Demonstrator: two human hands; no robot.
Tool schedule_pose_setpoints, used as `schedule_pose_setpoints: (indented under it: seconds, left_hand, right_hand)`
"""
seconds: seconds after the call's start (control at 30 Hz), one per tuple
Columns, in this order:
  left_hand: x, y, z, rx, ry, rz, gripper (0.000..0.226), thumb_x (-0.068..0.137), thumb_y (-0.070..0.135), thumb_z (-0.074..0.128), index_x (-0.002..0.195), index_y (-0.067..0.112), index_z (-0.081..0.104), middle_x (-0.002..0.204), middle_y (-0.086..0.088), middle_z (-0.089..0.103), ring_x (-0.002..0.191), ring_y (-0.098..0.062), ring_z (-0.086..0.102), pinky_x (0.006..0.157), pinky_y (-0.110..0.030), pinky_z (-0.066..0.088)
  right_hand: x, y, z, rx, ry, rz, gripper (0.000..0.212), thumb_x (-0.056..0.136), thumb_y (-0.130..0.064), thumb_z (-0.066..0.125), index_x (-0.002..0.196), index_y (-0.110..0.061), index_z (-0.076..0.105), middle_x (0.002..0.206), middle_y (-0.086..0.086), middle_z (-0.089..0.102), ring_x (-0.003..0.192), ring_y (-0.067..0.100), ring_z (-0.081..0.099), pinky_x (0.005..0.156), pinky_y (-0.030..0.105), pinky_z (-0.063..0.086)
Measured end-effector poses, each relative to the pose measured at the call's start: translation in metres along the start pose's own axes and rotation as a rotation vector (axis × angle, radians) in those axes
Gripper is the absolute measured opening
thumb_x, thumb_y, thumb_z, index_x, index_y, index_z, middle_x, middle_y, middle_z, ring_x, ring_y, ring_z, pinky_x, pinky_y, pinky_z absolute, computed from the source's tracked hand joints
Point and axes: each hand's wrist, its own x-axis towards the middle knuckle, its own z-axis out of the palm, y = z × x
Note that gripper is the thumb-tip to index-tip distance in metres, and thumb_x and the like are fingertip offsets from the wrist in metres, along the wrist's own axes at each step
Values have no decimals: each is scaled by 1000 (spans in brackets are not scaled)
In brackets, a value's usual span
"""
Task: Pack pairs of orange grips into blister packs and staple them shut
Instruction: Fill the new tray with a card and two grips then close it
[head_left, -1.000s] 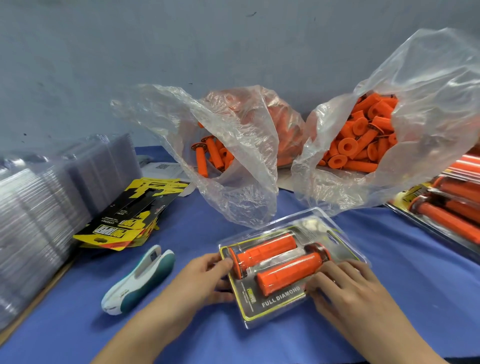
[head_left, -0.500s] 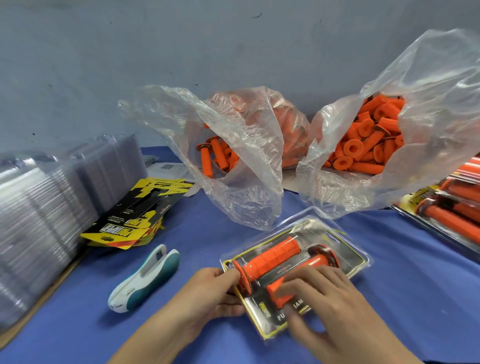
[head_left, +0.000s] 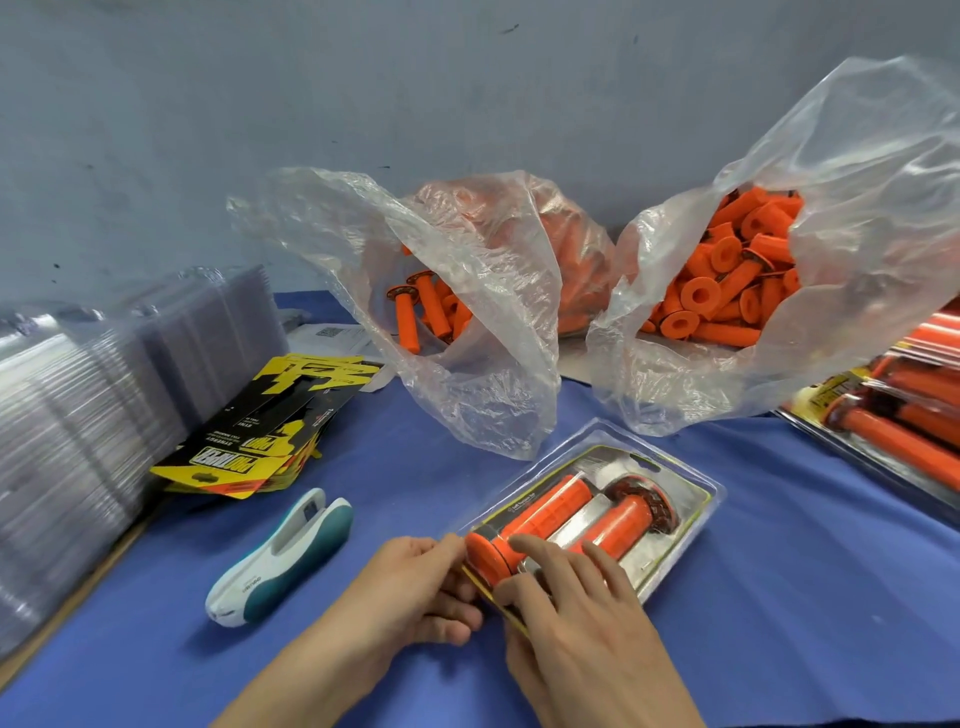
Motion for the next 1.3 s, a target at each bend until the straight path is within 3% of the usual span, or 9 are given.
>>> schedule_pose_setpoints:
  seconds: [0.1,0.23,0.33,0.5,0.63,0.87,1.0,1.13,1.3]
  left_hand:
    - [-1,1,3,36,17,-4,32,100,22,45,79,4,62,56,-5,54,46,-19,57,39,-22,43]
    - [-5,2,4,143,-28,-16,37,97,23,44,75,8,68,56,-7,55,44,-21,55,38,-21,40]
    - [-9,-1,2,240,-106,-33,34,97,29,45,77,8,64,60,-10,61,48,-24,59,41,-23,43]
    - [-10,-4,-4,341,-171,-23,23,90,24,55,80,6,64,64,-8,66,54,-24,65,44,-25,48]
    - [-7,-5,-2,269,-153,105,28,75,25,60,97,10,69,77,-6,70,65,-19,67,52,-29,54]
    - [0,2,5,253,-116,134,16,87,7,56,94,-1,68,74,-8,62,68,-18,59,68,-33,54]
    - [0,3,10,174,-90,47,17,94,9,53,83,2,64,72,-14,68,59,-18,62,55,-25,52]
    - [-5,-3,16,33,-102,-2,24,93,18,55,82,3,69,78,-21,70,58,-18,64,51,-22,50]
    - [-3,-3,14,-46,-68,-10,24,93,16,54,78,7,71,75,-13,70,56,-14,61,49,-22,49]
  right_hand:
    - [-5,1,1,-16,33,-7,24,68,-18,47,62,-26,68,100,-4,75,77,15,72,86,37,43]
    - [-7,-1,1,-56,76,-7,24,67,-15,46,62,-25,67,102,-3,75,75,16,72,85,39,44]
    - [-8,-2,2,-98,124,-20,37,87,-15,43,67,-28,71,102,-4,75,75,16,71,86,39,46]
    - [-15,-1,-2,-94,110,-63,48,100,-19,36,72,-33,73,101,-5,75,72,14,70,84,37,45]
    - [-18,10,-6,-51,96,-83,47,101,-20,36,79,-35,75,104,-5,74,74,14,70,81,34,45]
    - [-19,38,-18,105,-19,-344,21,87,-21,61,88,-40,70,113,-12,69,88,5,65,88,31,50]
    - [-20,60,-23,128,-93,-385,18,82,-22,62,85,-39,69,120,-14,67,101,2,64,95,29,45]
    - [-24,59,-24,145,-43,-253,17,71,-18,61,78,-33,64,119,-6,70,100,12,70,90,35,46]
    - [-28,60,-30,87,-92,-275,30,85,-14,49,76,-36,67,117,-5,70,100,14,70,91,31,45]
